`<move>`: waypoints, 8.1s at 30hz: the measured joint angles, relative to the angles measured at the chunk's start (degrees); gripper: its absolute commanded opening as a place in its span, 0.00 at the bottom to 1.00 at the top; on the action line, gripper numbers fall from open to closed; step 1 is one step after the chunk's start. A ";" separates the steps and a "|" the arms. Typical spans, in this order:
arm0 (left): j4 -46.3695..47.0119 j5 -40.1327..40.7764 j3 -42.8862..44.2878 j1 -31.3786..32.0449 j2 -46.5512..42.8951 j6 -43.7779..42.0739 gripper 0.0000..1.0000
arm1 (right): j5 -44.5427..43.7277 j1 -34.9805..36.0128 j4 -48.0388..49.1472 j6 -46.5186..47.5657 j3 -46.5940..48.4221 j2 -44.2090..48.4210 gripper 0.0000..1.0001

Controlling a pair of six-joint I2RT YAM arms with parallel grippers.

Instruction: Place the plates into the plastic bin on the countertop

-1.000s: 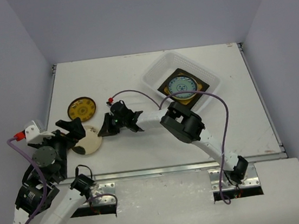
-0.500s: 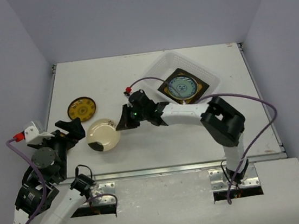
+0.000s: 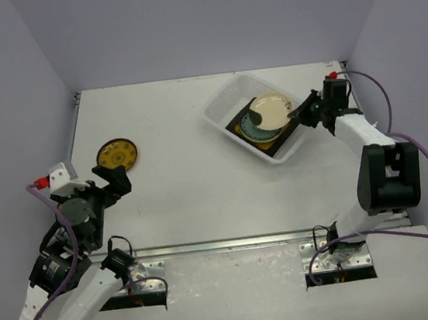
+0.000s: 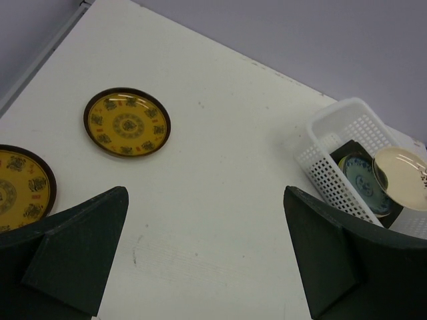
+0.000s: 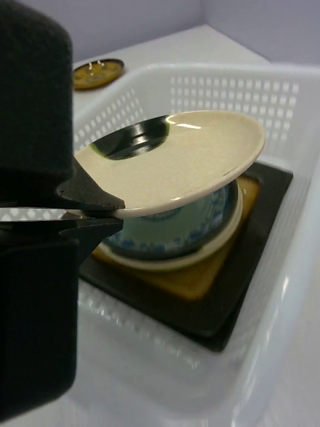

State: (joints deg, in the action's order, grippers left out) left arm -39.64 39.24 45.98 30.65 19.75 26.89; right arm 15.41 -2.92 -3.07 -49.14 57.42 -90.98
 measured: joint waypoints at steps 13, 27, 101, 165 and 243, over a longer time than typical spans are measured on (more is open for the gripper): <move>1.14 -1.99 -0.50 0.00 2.91 -1.19 1.00 | 7.15 -2.52 -5.73 6.31 3.74 -7.02 0.76; 2.08 -3.44 -0.79 -0.06 6.61 -1.82 1.00 | -1.60 10.02 -10.17 13.90 4.78 10.45 0.99; 3.06 -5.01 -1.84 -2.95 -3.87 -2.44 1.00 | -16.23 52.81 17.31 -26.84 41.92 -50.76 0.00; 3.78 -6.07 -1.86 -2.95 -1.22 -2.68 1.00 | -1.73 1.96 -8.82 10.29 5.88 -7.45 0.00; -9.25 3.11 24.96 -47.53 92.21 38.51 0.83 | 12.01 20.66 -2.97 6.92 -25.06 43.67 0.99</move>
State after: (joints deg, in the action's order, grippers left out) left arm -48.88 42.35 70.94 -16.87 111.96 65.39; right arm 27.42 17.74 -6.04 -42.22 32.36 -47.31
